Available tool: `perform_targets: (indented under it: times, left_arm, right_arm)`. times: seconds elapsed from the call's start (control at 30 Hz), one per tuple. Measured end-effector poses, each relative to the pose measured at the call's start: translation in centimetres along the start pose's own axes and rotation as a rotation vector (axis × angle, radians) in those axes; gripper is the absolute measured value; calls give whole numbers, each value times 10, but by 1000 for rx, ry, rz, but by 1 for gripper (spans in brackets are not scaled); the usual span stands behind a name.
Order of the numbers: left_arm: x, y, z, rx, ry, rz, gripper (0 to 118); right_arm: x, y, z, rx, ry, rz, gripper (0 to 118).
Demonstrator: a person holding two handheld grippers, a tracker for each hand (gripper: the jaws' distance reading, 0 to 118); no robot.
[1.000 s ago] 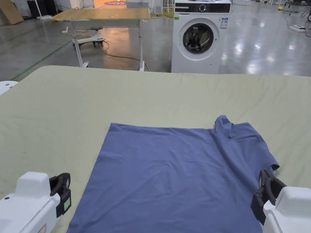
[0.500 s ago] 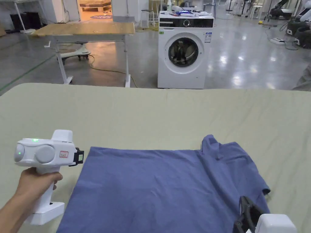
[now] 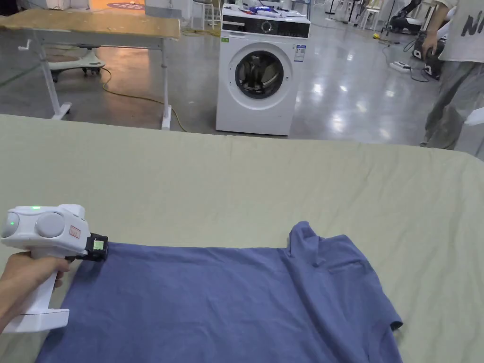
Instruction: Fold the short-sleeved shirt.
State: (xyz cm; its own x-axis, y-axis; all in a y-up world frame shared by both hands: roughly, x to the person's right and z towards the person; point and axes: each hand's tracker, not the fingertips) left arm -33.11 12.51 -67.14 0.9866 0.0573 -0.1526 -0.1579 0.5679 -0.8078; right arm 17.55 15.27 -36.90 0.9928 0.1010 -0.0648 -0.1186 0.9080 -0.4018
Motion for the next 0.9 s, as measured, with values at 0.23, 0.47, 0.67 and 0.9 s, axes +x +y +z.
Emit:
perform_targets:
  times: [0.23, 0.47, 0.67, 0.9]
  left_arm:
    - [37, -4, -3, 25, 59, -208, 16]
    - [37, -5, 7, 26, 41, -238, 0]
    - [25, -7, 38, 95, 6, -189, 0]
    - [19, -15, 66, 149, -14, -138, 0]
  right_arm:
    - [7, 3, -20, -40, -5, -12, 0]
    - [58, 58, -99, -191, -12, -61, 25]
    - [102, 109, -223, -356, 25, -43, 50]
    - [122, 112, -327, -516, 44, -35, 65]
